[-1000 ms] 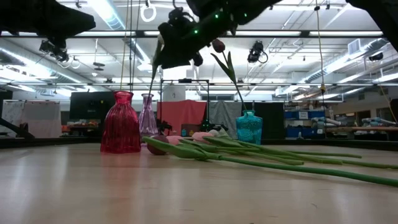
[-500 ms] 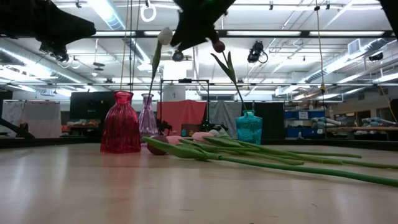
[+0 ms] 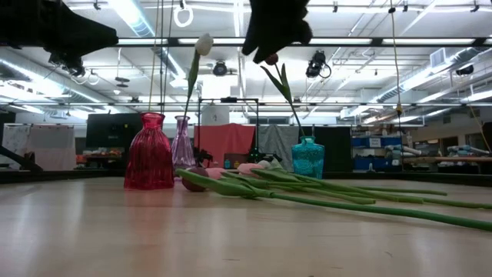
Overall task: Sort flowers into vase by color
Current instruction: Put the top white flower into the pink vase
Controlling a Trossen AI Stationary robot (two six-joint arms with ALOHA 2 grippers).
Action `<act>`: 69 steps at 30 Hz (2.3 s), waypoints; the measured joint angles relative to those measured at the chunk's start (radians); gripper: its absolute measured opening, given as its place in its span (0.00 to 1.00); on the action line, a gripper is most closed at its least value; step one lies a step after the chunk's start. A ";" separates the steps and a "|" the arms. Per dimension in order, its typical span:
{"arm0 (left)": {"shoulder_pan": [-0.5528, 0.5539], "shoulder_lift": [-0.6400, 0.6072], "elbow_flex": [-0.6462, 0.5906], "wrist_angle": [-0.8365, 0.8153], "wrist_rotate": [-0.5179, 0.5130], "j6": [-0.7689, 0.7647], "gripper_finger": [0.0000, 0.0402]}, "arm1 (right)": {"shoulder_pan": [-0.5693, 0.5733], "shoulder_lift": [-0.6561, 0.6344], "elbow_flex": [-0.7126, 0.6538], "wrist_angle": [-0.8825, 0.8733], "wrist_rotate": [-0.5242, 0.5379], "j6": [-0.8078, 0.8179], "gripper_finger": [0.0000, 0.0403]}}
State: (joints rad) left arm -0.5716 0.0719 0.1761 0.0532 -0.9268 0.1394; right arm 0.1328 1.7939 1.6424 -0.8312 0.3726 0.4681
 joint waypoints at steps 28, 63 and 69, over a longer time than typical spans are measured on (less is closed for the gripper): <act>0.000 0.000 0.000 0.005 0.000 0.038 0.31 | -0.019 0.148 -0.216 -0.036 -0.074 0.424 0.38; 0.000 0.000 0.000 0.000 0.003 0.038 0.31 | -0.088 0.072 -0.383 0.178 -0.084 0.375 0.08; 0.000 0.000 0.000 0.000 0.004 0.036 0.31 | -0.062 -0.049 -0.382 0.250 -0.010 0.295 0.02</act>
State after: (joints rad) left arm -0.5713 0.0715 0.1757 0.0528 -0.9230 0.1752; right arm 0.0704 1.7453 1.2606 -0.5816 0.3624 0.7633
